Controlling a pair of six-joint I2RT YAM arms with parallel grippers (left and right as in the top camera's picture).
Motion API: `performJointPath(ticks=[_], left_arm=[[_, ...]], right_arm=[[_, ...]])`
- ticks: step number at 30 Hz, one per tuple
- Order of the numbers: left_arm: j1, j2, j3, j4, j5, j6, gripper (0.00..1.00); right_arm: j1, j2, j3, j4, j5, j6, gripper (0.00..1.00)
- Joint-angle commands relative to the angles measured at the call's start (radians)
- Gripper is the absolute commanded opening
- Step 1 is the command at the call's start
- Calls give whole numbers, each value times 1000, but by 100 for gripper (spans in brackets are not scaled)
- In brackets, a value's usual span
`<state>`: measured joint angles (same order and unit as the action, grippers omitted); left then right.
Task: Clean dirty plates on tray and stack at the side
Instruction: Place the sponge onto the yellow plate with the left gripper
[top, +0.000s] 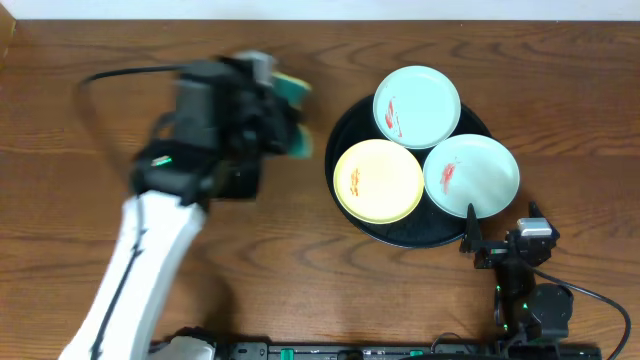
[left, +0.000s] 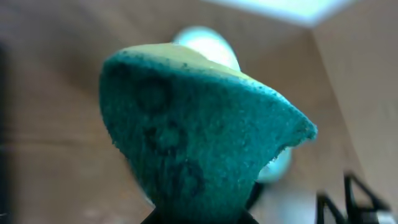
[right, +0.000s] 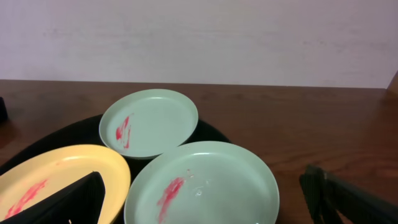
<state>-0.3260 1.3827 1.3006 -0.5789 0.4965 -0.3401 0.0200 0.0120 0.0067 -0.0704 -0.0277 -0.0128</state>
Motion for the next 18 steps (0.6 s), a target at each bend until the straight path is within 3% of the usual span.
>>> performJointPath(ticks=[1,4,11,18], left_arm=[[-122,114,-4,32,34,-22,8],[-220,253,-4,98,-5,-66,8],[-347,470,-4,202,-220,-362,8],[-438,557,-4,248,-510,-402,7]], right_arm=[[6,-5,0,-4,1,-15,99],[6,-5,0,-4,1,-14,99],[6,-5,0,-4,1,-15,99],[6,-5,0,-4,1,-14,99]])
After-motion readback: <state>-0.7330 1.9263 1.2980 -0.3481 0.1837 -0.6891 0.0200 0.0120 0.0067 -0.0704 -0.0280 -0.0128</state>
